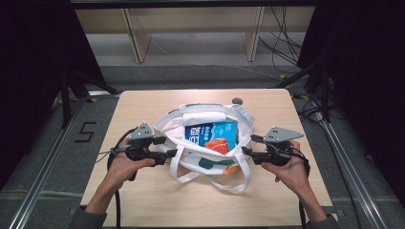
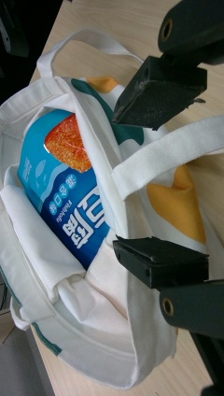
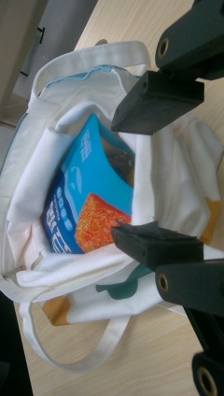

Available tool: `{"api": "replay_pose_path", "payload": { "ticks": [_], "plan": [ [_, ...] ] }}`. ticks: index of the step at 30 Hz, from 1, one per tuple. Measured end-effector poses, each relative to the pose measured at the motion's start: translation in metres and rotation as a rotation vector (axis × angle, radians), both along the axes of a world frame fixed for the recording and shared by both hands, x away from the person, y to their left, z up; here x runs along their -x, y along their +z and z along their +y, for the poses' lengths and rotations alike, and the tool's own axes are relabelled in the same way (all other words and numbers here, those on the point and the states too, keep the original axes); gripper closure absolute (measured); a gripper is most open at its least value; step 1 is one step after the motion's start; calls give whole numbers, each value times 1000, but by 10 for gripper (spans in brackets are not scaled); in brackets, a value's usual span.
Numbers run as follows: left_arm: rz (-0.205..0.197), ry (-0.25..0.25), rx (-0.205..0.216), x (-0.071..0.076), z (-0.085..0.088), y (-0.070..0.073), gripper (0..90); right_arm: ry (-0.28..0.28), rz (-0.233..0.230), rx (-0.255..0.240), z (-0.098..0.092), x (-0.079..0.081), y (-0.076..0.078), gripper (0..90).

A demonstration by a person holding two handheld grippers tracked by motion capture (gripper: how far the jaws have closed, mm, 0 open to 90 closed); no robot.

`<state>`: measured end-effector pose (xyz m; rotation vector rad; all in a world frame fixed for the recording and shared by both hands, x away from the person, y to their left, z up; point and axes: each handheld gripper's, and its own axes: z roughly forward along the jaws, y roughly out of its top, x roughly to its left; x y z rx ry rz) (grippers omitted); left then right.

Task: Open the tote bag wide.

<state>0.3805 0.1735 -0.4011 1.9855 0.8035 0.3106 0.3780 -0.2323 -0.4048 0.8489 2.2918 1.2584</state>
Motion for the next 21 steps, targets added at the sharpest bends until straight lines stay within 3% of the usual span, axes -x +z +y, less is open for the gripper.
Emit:
{"api": "replay_pose_path", "payload": {
  "ticks": [2,3,6,10,11,15,16,17,19,21],
  "plan": [
    [1,-5,7,2,1,-2,316,4,-21,10,-3,0,-1,421],
    [3,-1,4,4,1,-2,315,-8,-21,-6,-2,1,-3,420],
    [-3,7,17,10,2,-2,313,-15,0,2,-5,5,-4,413],
    [-15,-1,16,19,-2,-3,311,-19,-16,-8,-7,9,-6,394],
    [-26,-2,16,23,-4,-5,310,-13,2,1,-9,10,-5,388],
    [-32,-16,7,29,-5,-7,305,-8,0,3,-10,11,-7,385],
    [-27,-12,16,32,-7,-9,302,-20,10,-2,-9,14,-9,383],
    [-29,-10,-1,35,-7,-10,301,-10,-13,11,-11,13,-9,382],
    [-33,-9,-6,38,-8,-13,295,-15,5,4,-10,15,-10,381],
    [-21,-17,13,41,-8,-17,289,0,5,15,-11,16,-12,378]
  ]
}}
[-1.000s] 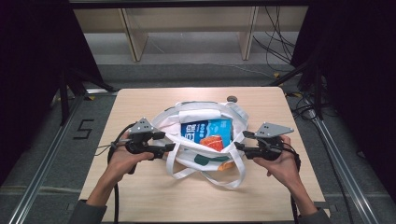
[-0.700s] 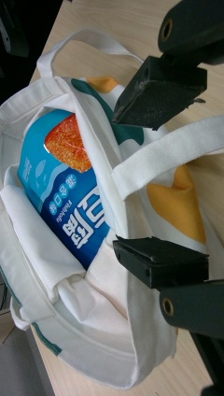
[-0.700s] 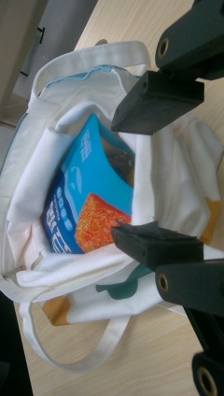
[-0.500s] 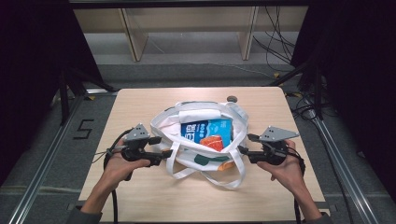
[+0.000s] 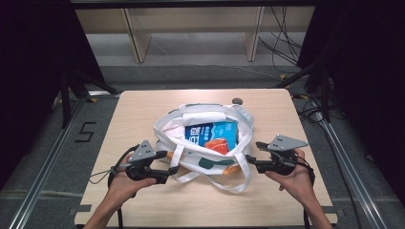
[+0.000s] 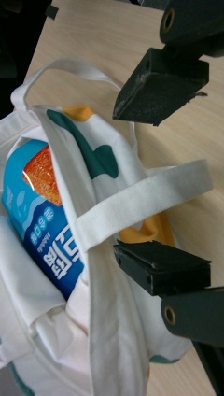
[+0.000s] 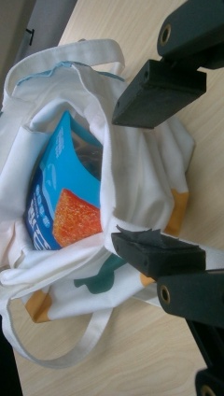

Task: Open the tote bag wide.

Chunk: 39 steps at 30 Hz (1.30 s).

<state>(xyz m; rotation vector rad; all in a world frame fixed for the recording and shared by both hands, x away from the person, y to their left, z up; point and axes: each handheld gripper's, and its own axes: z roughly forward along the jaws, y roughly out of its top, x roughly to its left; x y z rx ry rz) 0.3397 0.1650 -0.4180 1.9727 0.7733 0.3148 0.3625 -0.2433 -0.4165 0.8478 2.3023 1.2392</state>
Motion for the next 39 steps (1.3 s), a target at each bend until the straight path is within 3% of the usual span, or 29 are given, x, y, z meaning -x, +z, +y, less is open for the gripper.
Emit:
{"api": "replay_pose_path", "payload": {
  "ticks": [1,2,3,5,7,8,9,16,21,23,25,27,28,31,32,33,34,35,37,39],
  "plan": [
    [3,-6,-4,2,1,-2,288,-8,-9,-5,0,1,-1,378],
    [3,-6,-4,2,1,-2,284,-26,28,-13,1,4,-2,378],
    [7,-10,3,4,2,-3,284,-26,28,-13,1,4,-2,378],
    [11,-8,-4,7,2,-4,278,-26,2,-11,-1,5,-4,378],
    [12,-5,-6,10,2,-6,275,-8,12,-3,-3,5,-4,373],
    [12,-8,0,11,2,-8,271,-14,-10,-2,-3,6,-5,365],
    [14,-14,1,12,2,-9,265,-20,14,-7,-4,8,-7,364],
    [24,-36,10,21,-3,-17,257,-21,6,3,-8,14,-11,358],
    [25,-40,23,28,-5,-23,251,-34,41,-7,-8,21,-14,352],
    [20,-41,32,29,-6,-26,251,-23,21,-2,-9,20,-16,351],
    [11,-39,0,31,-5,-28,246,-31,41,-3,-9,23,-17,348],
    [15,-34,-3,32,-4,-31,240,-31,14,7,-12,23,-20,343],
    [20,-32,16,33,-4,-32,240,-31,14,7,-12,23,-20,343],
    [13,-23,25,35,-3,-36,234,-41,45,-7,-12,28,-22,342],
    [6,-22,11,36,-2,-38,231,-41,64,-8,-12,29,-24,340],
    [4,-17,13,36,-2,-40,231,-41,64,-8,-12,29,-24,340],
    [6,-21,4,38,-2,-42,229,-32,28,5,-14,28,-27,339],
    [6,-21,4,38,-2,-42,226,-29,22,7,-15,29,-28,338],
    [6,-24,10,41,-1,-45,225,-35,50,3,-15,31,-29,338],
    [1,-14,11,43,-1,-47,219,-43,35,-1,-15,32,-30,338]
  ]
}}
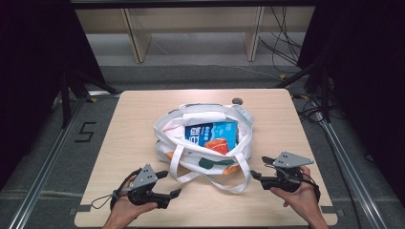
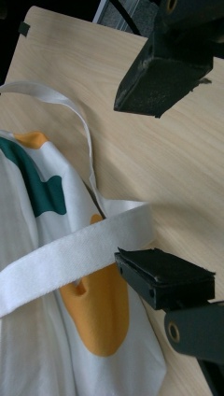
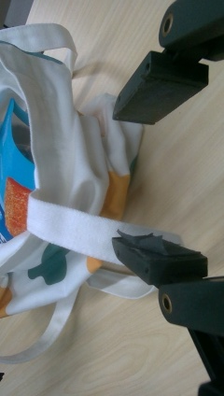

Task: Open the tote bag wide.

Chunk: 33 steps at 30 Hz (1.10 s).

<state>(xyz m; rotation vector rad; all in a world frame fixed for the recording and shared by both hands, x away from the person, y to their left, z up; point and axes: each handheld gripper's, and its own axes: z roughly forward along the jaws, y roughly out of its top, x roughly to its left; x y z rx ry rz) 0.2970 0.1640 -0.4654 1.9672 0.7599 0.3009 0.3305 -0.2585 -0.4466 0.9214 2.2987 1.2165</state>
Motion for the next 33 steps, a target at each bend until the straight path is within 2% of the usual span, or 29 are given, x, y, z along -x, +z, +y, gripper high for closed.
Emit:
{"api": "replay_pose_path", "payload": {
  "ticks": [1,2,4,5,6,8,9,10,11,12,14,17,18,19,20,22,23,25,26,27,30,31,33],
  "plan": [
    [10,-2,0,1,0,-1,214,-8,26,-8,0,4,-2,338],
    [-3,-20,-13,0,3,-3,209,5,-8,-2,-1,2,-3,338],
    [-1,-13,-11,1,3,-4,203,-7,25,-13,0,6,-5,338],
    [2,-6,-24,2,3,-5,200,3,-4,-1,-2,5,-6,338],
    [12,4,-24,3,3,-9,198,-7,14,-12,-1,8,-7,337],
    [20,-8,-28,4,3,-10,197,7,10,-7,-2,7,-9,338],
    [17,0,-7,4,2,-12,193,3,8,-6,-2,9,-11,336],
    [19,-11,-23,4,3,-12,193,3,8,-6,-2,9,-11,336],
    [22,-5,-24,5,2,-13,190,-9,47,-14,-1,12,-12,335],
    [24,0,-23,6,2,-14,191,3,15,-1,-2,12,-15,334],
    [31,5,-14,7,2,-17,190,12,22,-5,-2,13,-16,333],
    [31,7,-32,8,3,-18,189,5,21,-5,-2,18,-19,331],
    [27,9,-31,9,4,-19,188,-5,34,-9,-1,22,-20,331],
    [28,9,-54,9,6,-19,188,1,34,3,-2,24,-23,320],
    [11,8,-31,10,6,-22,188,-3,49,2,-2,27,-24,317],
    [12,8,-45,10,8,-23,187,9,43,8,-3,27,-25,316],
    [38,26,-24,12,8,-24,187,15,43,2,-4,31,-28,316],
    [16,18,-34,11,10,-26,187,12,57,11,-5,35,-31,312],
    [43,28,-30,14,10,-27,187,17,72,9,-5,36,-32,311],
    [43,28,-30,14,10,-27,187,5,89,10,-5,40,-33,311],
    [38,21,-43,14,10,-27,187,15,61,19,-8,40,-35,311],
    [34,23,-21,14,9,-28,187,23,73,19,-8,40,-36,311],
    [45,28,-22,14,9,-28,187,17,73,19,-8,41,-37,311]
  ]
}}
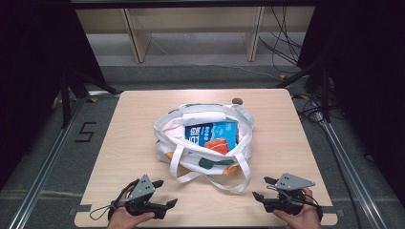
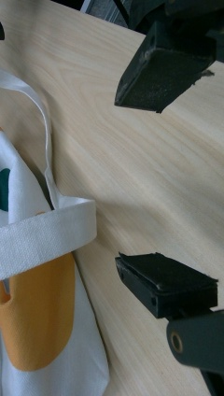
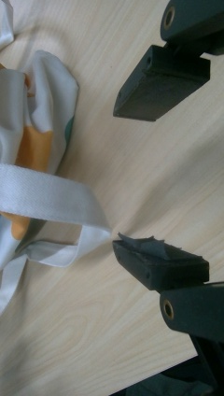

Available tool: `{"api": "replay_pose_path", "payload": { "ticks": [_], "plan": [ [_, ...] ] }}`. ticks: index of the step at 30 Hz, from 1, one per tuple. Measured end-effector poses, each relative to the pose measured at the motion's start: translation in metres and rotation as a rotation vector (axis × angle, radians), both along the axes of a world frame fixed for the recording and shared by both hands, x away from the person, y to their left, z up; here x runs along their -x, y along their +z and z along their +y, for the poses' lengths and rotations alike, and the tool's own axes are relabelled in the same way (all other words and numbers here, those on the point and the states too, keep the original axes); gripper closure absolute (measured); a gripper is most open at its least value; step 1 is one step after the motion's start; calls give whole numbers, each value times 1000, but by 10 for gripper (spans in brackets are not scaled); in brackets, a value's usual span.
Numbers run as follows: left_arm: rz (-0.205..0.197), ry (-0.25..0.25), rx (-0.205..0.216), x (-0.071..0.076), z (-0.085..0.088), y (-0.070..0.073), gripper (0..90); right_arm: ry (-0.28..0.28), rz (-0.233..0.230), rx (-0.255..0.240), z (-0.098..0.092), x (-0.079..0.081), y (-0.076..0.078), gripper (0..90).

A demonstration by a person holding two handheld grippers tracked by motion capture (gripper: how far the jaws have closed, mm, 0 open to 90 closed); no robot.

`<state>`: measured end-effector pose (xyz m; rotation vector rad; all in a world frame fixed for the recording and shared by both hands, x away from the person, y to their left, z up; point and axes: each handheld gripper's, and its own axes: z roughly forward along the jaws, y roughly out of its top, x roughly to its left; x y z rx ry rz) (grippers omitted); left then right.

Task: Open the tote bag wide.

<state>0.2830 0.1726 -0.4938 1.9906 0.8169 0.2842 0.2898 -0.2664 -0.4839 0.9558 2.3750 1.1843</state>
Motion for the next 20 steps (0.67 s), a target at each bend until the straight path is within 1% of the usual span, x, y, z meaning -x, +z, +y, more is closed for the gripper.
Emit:
{"api": "replay_pose_path", "payload": {
  "ticks": [1,3,5,6,9,11,12,13,14,15,16,17,18,20],
  "plan": [
    [1,-1,-24,-1,1,0,187,3,1,4,1,0,-1,311],
    [1,-2,-26,-1,1,0,187,13,9,8,1,0,-1,311],
    [4,-4,-13,-1,1,0,185,10,12,8,2,0,-1,311],
    [-1,4,0,-1,-1,-1,185,10,-4,14,1,0,-1,310],
    [-9,-1,-1,-1,-1,-2,185,12,-2,16,1,-1,-1,311],
    [1,-2,-18,-1,1,-1,185,11,0,17,1,-1,-1,310],
    [3,0,-11,-1,0,-1,186,6,-3,13,1,-1,-1,310],
    [-1,1,-16,-1,0,-1,186,8,-2,13,1,-1,-1,310],
    [-9,-10,-34,-2,2,-1,186,8,-5,15,1,-1,-1,309],
    [-1,-3,-28,-2,1,-1,186,8,-3,17,1,-1,-2,309],
    [-11,-4,-33,-2,1,-2,186,7,-2,17,1,-1,-2,309],
    [-11,-4,-33,-2,1,-2,186,7,-3,17,1,-1,-2,309],
    [-23,-15,-53,-4,2,-2,185,6,-2,17,1,-1,-2,309],
    [-30,-14,-51,-4,2,-2,183,7,3,15,1,-1,-2,307]
  ]
}}
